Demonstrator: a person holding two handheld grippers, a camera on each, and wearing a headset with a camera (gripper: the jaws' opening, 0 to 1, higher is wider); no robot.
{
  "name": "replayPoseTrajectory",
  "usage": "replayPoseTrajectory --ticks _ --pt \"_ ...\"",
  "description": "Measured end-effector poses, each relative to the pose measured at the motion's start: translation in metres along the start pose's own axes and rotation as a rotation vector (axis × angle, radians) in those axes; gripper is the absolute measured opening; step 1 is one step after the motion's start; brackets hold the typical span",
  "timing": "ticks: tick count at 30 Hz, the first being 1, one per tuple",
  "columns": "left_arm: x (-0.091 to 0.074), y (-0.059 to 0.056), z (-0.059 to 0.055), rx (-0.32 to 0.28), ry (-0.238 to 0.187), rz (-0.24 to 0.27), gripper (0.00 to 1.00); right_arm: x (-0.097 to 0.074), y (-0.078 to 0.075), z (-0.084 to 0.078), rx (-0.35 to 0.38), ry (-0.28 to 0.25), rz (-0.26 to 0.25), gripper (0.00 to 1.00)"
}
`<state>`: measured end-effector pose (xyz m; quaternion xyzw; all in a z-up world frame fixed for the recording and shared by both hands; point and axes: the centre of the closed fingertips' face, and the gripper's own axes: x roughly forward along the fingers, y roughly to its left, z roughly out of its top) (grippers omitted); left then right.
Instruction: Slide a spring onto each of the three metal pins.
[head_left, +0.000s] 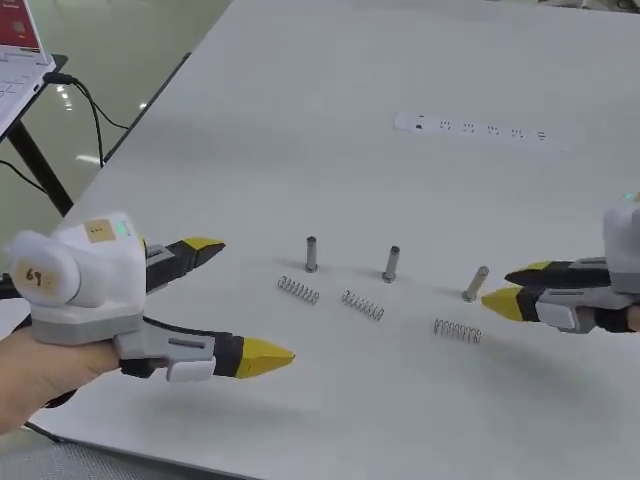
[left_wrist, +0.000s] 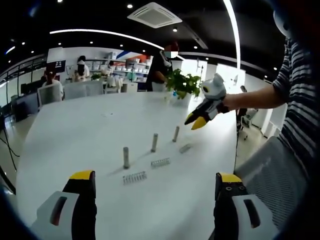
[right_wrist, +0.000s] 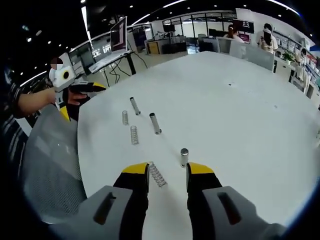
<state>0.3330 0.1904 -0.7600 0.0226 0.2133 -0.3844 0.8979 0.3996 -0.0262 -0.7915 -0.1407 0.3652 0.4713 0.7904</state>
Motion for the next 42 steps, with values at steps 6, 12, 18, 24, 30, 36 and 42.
replayPoseTrajectory --ticks 6,12,18,24,30,36,42 --pt "0.0 0.0 -0.001 -0.005 0.001 0.003 0.97 0.008 0.013 -0.012 -0.151 0.115 0.044 0.27" --pt "-0.002 0.0 -0.004 -0.009 0.004 0.005 0.97 0.016 0.019 -0.017 -0.302 0.211 0.068 0.23" --pt "-0.004 0.0 -0.005 -0.012 0.002 0.011 0.97 0.027 0.026 -0.019 -0.403 0.275 0.102 0.23" --pt "-0.006 0.0 -0.004 -0.016 -0.005 0.015 0.97 0.036 0.021 -0.029 -0.437 0.331 0.111 0.18" --pt "-0.007 0.0 -0.005 -0.018 -0.002 0.018 0.97 0.043 0.017 -0.041 -0.447 0.372 0.133 0.16" --pt "-0.007 0.0 -0.007 -0.019 0.002 0.018 0.97 0.05 0.015 -0.049 -0.434 0.393 0.146 0.15" --pt "-0.007 0.0 -0.007 -0.02 0.003 0.018 0.97 0.05 0.014 -0.055 -0.444 0.411 0.146 0.12"
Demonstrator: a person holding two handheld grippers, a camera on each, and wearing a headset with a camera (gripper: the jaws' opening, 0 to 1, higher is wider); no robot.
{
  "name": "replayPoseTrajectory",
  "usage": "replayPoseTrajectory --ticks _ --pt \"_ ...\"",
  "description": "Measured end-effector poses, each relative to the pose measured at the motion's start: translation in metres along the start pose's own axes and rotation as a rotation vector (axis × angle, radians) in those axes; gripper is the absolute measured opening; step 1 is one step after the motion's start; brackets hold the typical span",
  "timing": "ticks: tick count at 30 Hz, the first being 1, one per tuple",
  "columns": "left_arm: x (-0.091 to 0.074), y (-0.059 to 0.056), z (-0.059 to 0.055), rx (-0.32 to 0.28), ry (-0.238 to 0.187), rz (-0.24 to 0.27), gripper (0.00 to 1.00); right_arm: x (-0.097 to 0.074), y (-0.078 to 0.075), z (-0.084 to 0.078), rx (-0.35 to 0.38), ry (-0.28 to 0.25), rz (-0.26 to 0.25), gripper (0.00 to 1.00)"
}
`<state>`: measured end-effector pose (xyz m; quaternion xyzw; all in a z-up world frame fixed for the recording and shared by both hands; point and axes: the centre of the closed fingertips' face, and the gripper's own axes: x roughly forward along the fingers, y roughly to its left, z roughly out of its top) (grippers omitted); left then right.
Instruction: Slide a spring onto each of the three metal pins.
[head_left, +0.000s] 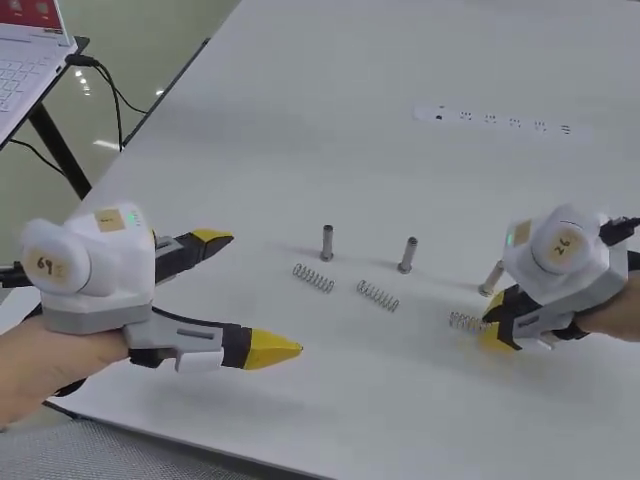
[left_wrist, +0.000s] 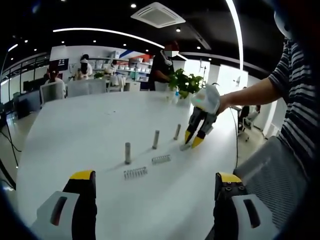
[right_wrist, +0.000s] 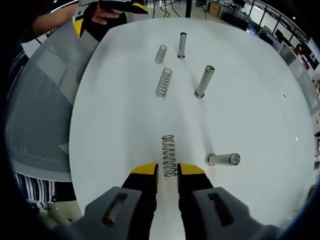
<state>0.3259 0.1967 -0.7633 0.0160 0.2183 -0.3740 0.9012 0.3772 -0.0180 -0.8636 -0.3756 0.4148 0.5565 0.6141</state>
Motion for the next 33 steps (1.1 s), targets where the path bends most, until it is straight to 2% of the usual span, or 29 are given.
replayPoseTrajectory --ticks 4,14,19,33 --pt "0.001 -0.001 0.0 0.002 0.003 -0.004 0.96 0.001 -0.001 -0.002 -0.012 0.002 -0.006 0.09" --pt "0.006 -0.005 0.001 0.009 0.012 -0.023 0.96 0.0 -0.003 -0.001 -0.032 -0.007 -0.005 0.08" --pt "0.008 -0.008 0.002 0.015 0.015 -0.035 0.96 -0.008 0.001 0.004 -0.036 -0.033 -0.011 0.08" --pt "0.034 -0.033 -0.004 0.058 0.061 -0.14 0.92 -0.028 0.014 0.019 -0.097 -0.087 -0.014 0.08"
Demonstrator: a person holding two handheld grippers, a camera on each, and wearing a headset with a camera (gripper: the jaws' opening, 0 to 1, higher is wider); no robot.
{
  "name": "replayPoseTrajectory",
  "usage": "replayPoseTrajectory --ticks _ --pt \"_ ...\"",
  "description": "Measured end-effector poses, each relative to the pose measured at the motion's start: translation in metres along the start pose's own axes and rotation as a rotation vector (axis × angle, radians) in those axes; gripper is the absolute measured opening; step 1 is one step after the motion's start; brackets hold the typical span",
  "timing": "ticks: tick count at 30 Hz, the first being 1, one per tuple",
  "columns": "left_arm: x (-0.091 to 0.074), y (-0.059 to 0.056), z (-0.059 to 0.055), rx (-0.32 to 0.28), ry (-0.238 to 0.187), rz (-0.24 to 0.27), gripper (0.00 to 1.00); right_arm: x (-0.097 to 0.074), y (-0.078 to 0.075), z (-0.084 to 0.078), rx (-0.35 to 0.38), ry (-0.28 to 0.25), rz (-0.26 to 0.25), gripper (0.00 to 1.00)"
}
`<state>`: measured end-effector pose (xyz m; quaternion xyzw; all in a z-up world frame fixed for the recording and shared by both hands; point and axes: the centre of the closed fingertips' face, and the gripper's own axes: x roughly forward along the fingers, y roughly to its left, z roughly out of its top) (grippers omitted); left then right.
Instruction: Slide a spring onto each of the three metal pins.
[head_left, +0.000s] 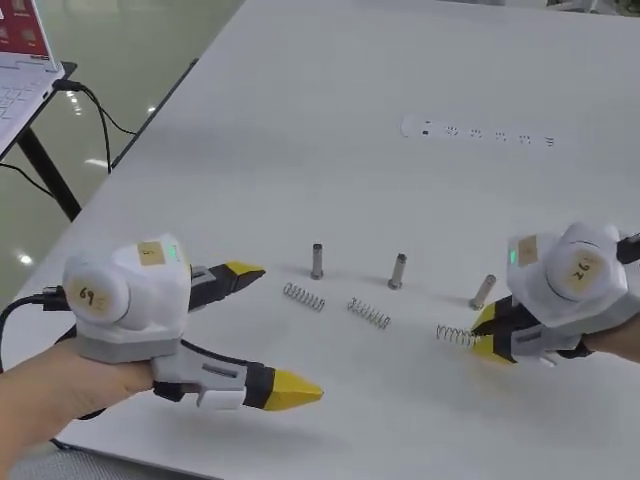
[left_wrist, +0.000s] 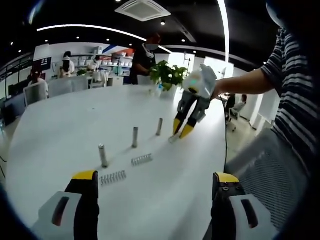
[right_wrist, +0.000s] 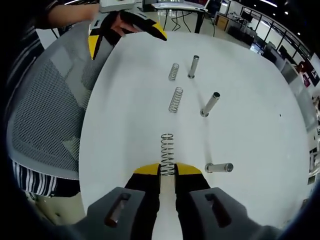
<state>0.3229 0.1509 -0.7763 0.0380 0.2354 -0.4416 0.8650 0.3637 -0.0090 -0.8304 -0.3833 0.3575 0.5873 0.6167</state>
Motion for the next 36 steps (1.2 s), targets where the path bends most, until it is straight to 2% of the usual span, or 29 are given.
replayPoseTrajectory --ticks 6,10,13,20,23,28,32,36 --pt "0.016 -0.012 0.01 0.004 -0.021 -0.051 0.88 -0.009 0.007 0.016 -0.029 -0.039 0.0 0.08" --pt "0.028 -0.016 0.014 0.021 -0.026 -0.077 0.86 -0.013 0.013 0.024 -0.052 -0.055 0.001 0.08" --pt "0.036 -0.021 0.02 0.032 -0.046 -0.102 0.83 -0.016 0.015 0.028 -0.072 -0.058 -0.001 0.08" --pt "0.055 -0.031 0.022 0.05 -0.051 -0.153 0.74 -0.02 0.02 0.035 -0.087 -0.067 -0.003 0.08" --pt "0.06 -0.032 0.022 0.051 -0.054 -0.163 0.7 -0.02 0.022 0.037 -0.077 -0.077 0.003 0.08" --pt "0.067 -0.041 0.029 0.036 -0.079 -0.197 0.61 -0.019 0.026 0.04 -0.074 -0.088 0.011 0.08" --pt "0.07 -0.044 0.029 0.038 -0.079 -0.21 0.54 -0.021 0.031 0.042 -0.097 -0.098 0.021 0.08" --pt "0.072 -0.047 0.033 0.025 -0.097 -0.227 0.49 -0.023 0.035 0.048 -0.117 -0.114 0.026 0.08"
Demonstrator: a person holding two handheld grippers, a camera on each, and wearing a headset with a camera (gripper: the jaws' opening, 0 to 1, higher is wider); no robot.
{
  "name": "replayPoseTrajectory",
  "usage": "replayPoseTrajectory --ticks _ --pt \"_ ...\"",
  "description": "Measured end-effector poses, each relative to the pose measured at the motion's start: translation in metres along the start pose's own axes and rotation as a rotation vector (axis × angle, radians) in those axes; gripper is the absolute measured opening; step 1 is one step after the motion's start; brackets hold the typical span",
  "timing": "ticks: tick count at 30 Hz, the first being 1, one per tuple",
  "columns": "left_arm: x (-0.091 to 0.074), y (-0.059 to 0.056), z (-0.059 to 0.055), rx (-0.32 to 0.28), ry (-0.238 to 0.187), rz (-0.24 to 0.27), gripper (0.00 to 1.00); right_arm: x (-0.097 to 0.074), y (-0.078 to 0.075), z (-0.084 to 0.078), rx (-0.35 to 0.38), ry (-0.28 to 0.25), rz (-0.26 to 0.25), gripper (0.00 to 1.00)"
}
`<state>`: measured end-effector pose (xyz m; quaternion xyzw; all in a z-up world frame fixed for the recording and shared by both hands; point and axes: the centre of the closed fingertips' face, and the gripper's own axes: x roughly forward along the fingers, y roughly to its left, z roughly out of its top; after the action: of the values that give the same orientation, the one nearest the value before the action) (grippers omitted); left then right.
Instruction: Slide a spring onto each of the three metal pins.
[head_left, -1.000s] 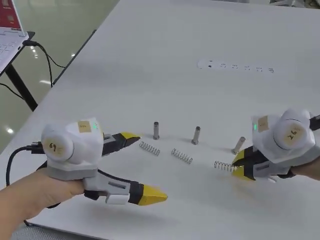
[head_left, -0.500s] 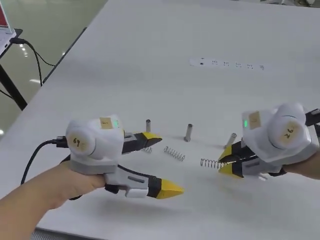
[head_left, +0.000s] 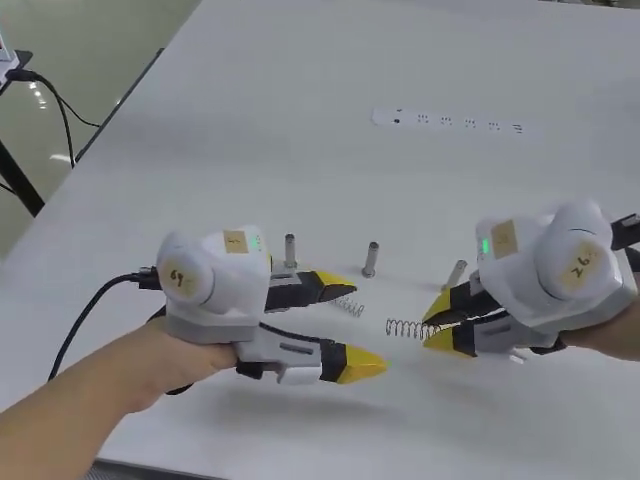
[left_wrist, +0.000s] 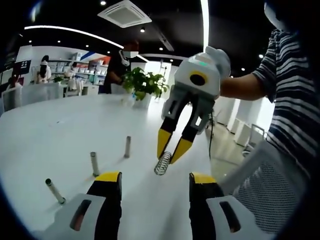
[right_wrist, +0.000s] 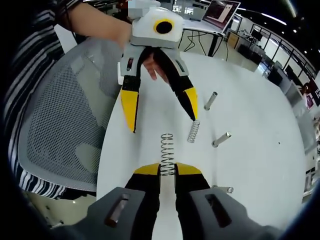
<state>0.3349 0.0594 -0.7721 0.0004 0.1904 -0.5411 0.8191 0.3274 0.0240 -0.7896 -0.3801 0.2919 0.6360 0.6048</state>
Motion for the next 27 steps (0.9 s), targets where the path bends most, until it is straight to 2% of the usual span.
replayPoseTrajectory --ticks 8,21,27 --pt "0.009 -0.001 0.012 -0.028 -0.044 -0.028 0.38 -0.003 -0.001 0.008 -0.009 -0.013 -0.015 0.08" --pt "0.015 -0.012 0.014 -0.003 -0.036 -0.081 0.19 -0.006 -0.003 0.009 -0.01 -0.015 -0.022 0.08" --pt "0.015 -0.013 0.015 0.004 -0.038 -0.084 0.13 -0.007 -0.003 0.012 -0.013 -0.021 -0.023 0.08"
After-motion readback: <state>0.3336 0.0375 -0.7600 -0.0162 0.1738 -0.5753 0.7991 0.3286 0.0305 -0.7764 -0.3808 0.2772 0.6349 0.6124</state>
